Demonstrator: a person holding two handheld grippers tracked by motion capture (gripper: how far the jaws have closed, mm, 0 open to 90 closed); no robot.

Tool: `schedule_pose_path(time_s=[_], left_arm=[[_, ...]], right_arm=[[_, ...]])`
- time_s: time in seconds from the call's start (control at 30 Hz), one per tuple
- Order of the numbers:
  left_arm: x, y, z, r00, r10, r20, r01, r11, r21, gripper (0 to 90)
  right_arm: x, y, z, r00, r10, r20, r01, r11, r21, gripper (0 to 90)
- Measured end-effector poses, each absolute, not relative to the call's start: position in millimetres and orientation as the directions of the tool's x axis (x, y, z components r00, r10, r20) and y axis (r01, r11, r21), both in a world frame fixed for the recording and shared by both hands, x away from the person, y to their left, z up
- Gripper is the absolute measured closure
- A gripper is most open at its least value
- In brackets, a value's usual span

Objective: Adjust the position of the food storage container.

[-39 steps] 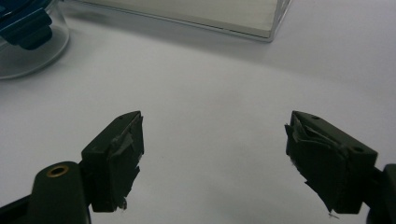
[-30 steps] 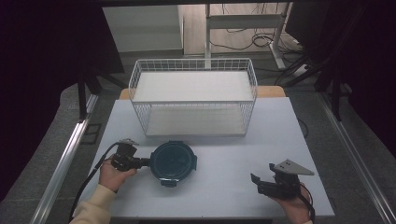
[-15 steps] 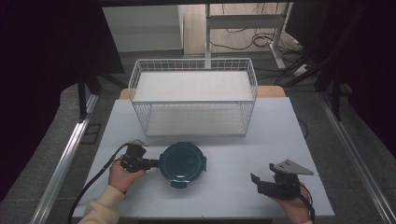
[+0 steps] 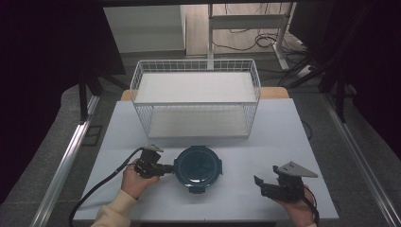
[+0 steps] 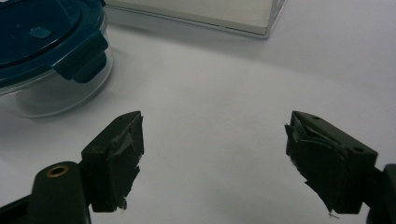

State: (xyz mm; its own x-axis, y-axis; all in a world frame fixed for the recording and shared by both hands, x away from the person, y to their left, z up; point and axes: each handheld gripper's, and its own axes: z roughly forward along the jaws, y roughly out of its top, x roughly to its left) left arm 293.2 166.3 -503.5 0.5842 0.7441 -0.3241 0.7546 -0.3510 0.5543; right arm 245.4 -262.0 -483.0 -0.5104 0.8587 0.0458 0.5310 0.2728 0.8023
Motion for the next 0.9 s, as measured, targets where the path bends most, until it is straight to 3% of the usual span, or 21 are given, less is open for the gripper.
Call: schedule_pose_path(time_s=[0.23,0.5,0.6,0.77,0.9], left_arm=[[293.1,169.8,-500.8,0.59,0.749,-0.3,0.736,-0.347,0.581,90.0],[259.5,184.1,-472.7,0.556,0.784,-0.275,0.669,-0.225,0.708,88.9],[246.9,183.0,-471.4,0.579,0.77,-0.269,0.649,-0.235,0.724,79.7],[235.3,188.6,-465.0,0.556,0.783,-0.279,0.624,-0.171,0.762,46.6],[233.2,187.4,-467.3,0.549,0.792,-0.268,0.634,-0.185,0.751,33.0]], right_arm=[[245.1,-262.9,-482.2,-0.508,0.86,0.047,0.531,0.27,0.804,19.1],[245.3,-264.7,-480.4,-0.501,0.863,0.055,0.53,0.256,0.809,19.0],[245.0,-263.3,-480.6,-0.504,0.862,0.054,0.529,0.259,0.808,19.0],[245.2,-261.0,-481.5,-0.518,0.854,0.042,0.523,0.277,0.806,18.9],[247.0,-261.8,-482.9,-0.534,0.845,0.039,0.512,0.287,0.81,18.7]])
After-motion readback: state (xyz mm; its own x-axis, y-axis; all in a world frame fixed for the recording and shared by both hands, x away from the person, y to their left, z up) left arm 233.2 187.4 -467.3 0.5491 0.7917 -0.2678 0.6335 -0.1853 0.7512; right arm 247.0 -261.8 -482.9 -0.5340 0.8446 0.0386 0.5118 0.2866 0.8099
